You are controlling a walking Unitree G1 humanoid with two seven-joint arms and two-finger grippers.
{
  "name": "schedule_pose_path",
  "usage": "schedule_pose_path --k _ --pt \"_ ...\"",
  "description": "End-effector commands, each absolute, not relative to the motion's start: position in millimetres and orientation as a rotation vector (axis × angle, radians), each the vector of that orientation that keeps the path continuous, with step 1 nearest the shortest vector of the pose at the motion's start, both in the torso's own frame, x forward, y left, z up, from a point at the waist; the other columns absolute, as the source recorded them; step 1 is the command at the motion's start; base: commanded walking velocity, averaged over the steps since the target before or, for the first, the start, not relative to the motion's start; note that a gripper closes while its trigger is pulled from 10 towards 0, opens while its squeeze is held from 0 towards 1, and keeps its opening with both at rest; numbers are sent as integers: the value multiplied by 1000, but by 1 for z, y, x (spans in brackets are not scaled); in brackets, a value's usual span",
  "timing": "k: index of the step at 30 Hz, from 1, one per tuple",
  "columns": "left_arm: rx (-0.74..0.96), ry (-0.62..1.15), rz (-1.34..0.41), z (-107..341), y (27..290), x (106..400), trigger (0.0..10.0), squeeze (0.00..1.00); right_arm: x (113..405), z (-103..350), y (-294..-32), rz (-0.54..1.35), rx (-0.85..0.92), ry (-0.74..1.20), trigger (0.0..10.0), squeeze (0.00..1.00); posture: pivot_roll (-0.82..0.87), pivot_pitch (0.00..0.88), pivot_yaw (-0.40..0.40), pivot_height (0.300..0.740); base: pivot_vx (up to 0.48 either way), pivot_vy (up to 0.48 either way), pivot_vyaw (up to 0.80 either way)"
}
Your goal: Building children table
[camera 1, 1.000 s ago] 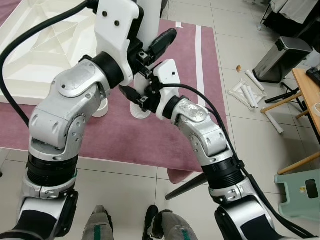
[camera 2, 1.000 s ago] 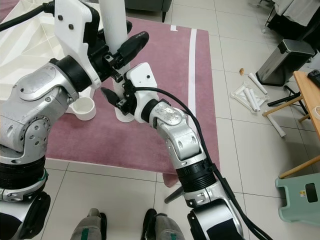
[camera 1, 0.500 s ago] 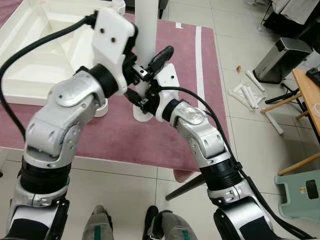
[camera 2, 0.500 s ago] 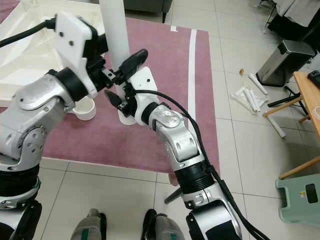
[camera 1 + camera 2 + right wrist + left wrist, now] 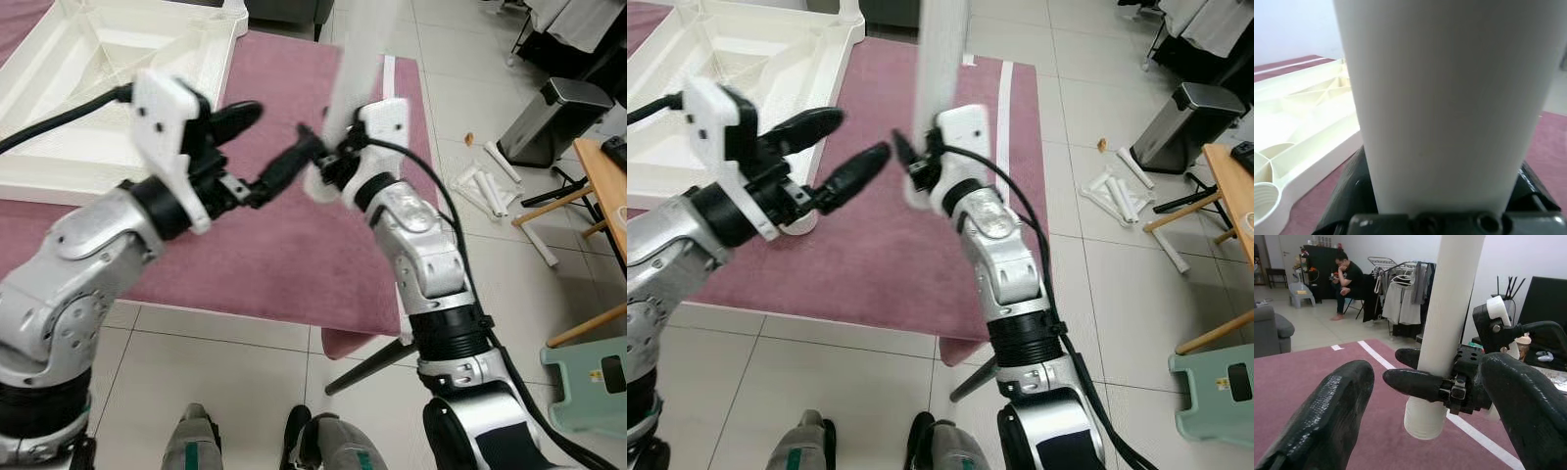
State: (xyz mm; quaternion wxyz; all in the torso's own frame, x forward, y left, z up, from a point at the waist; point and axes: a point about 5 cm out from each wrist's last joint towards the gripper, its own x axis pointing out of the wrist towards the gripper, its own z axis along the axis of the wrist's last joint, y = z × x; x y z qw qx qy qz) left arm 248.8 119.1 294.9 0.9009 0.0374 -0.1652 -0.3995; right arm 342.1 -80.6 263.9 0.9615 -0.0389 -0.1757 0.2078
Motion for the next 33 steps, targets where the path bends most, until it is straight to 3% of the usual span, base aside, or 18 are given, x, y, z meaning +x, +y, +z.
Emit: schedule_pose_path --k 1,2,4,9,21,29,33 --pt "169 -215 -839 274 125 259 10000 0 335 271 -85 324 -135 -409 10000 0 149 139 -57 740 0 0 0" --pt "185 -160 -689 265 136 273 10000 0 333 268 -89 248 -139 -390 10000 0 147 142 -56 740 0 0 0" --pt "185 -160 -689 265 136 273 10000 0 333 268 -89 248 -139 -390 10000 0 147 142 -56 740 0 0 0" --pt "188 -77 -457 249 153 290 10000 0 328 250 -99 56 -52 -274 10000 0 137 146 -45 740 0 0 0" --pt "177 9 -374 227 163 290 10000 0 331 242 -104 26 53 -228 10000 0 139 150 -27 740 0 0 0" --pt "138 8 -340 218 166 289 10000 0 324 245 -98 174 90 -314 10000 0 138 147 -24 740 0 0 0" --pt "140 -13 -322 218 165 291 10000 0 320 244 -101 199 109 -330 10000 0 139 146 -26 740 0 366 0"
